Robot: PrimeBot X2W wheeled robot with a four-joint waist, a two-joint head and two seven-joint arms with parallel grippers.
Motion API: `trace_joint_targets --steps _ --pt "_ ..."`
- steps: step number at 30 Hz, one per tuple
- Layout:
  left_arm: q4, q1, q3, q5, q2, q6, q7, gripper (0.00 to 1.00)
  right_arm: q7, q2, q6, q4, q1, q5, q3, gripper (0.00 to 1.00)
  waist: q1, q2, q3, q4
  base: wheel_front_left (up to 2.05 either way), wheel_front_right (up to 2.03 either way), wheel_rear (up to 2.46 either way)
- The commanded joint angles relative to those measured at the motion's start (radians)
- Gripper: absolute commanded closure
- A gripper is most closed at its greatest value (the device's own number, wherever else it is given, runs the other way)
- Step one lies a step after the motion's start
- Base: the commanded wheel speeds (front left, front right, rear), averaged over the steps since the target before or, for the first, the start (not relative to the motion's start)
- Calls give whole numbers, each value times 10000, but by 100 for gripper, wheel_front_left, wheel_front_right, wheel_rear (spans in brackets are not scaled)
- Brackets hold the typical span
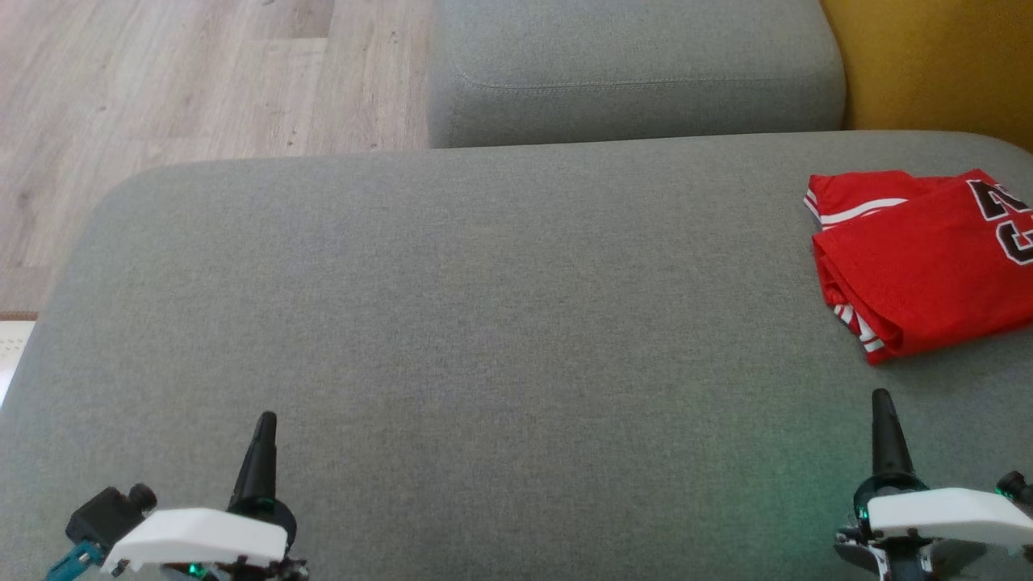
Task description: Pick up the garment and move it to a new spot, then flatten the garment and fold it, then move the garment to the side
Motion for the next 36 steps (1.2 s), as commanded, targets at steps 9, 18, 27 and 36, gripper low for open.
trace_joint_targets --steps 9,18,27,36 --pt "-86 -865 516 -1245 144 -217 258 100 312 -219 55 -194 -762 1161 -40 100 0 0 75 -63 0 0 0" --pt "114 -1157 760 -2364 138 -343 523 100 572 -222 60 -99 -1016 2190 -160 100 0 0 151 -128 0 0 0" --pt "313 -1447 1008 -3476 128 -468 791 100 834 -223 66 -5 -1269 3211 -284 100 0 0 226 -193 0 0 0" --pt "513 -1740 1261 -4587 116 -594 1063 100 1100 -221 72 91 -1524 4233 -411 100 0 0 302 -257 0 0 0"
